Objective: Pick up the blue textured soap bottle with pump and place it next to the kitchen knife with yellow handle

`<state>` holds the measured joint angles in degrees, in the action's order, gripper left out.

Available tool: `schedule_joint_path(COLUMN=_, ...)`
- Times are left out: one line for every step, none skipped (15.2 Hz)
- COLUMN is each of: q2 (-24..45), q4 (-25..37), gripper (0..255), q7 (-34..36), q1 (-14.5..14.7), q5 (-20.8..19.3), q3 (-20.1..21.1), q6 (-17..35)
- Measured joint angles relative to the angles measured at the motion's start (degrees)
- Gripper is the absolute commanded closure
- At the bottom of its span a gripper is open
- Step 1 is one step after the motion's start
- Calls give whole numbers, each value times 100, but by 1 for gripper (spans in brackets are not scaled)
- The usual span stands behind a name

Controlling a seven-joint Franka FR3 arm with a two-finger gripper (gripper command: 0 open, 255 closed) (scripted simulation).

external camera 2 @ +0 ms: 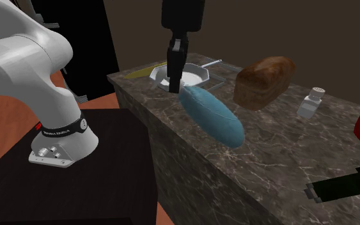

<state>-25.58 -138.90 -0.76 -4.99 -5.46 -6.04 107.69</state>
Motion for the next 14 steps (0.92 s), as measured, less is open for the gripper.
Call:
schedule_joint_path(q2=-27, q4=60, gripper=255, q7=1, q1=3, q5=5, q3=8, q6=-87)
schedule_joint_path(q2=-53, q4=121, gripper=255, q7=-14, q1=-2, q5=2, q3=3, q6=-173)
schedule_joint_path(q2=-65, q4=183, gripper=255, q7=-18, q1=-2, q5=3, q3=5, q6=-248)
schedule_joint_path(q2=-71, q4=265, gripper=255, q7=-23, q1=-1, q5=7, q3=7, q6=-335)
schedule_joint_path(q2=-80, q4=340, gripper=255, q7=-26, q1=0, q5=9, q3=12, q6=-420)
schedule_joint_path(q2=-97, q4=366, gripper=255, q7=-28, q1=0, q5=10, q3=13, q6=-462)
schedule_joint_path(q2=-122, q4=376, gripper=255, q7=44, q1=34, q5=44, q3=72, q6=-504)
schedule_joint_path(q2=-133, q4=383, gripper=255, q7=142, q1=80, q5=91, q3=149, q6=-528)
schedule_joint_path(q2=-152, q4=363, gripper=255, q7=257, q1=133, q5=143, q3=237, q6=-534)
schedule_joint_path(q2=-157, q4=349, gripper=255, q7=397, q1=198, q5=208, q3=345, q6=-533)
schedule_joint_path(q2=-134, q4=379, gripper=255, q7=531, q1=261, q5=272, q3=447, q6=-547)
schedule_joint_path(q2=-104, q4=399, gripper=255, q7=667, q1=325, q5=338, q3=551, q6=-540)
schedule_joint_path(q2=-98, q4=459, gripper=255, q7=786, q1=380, q5=395, q3=642, q6=-597)
schedule_joint_path(q2=-15, q4=529, gripper=255, q7=921, q1=442, q5=457, q3=746, q6=-588)
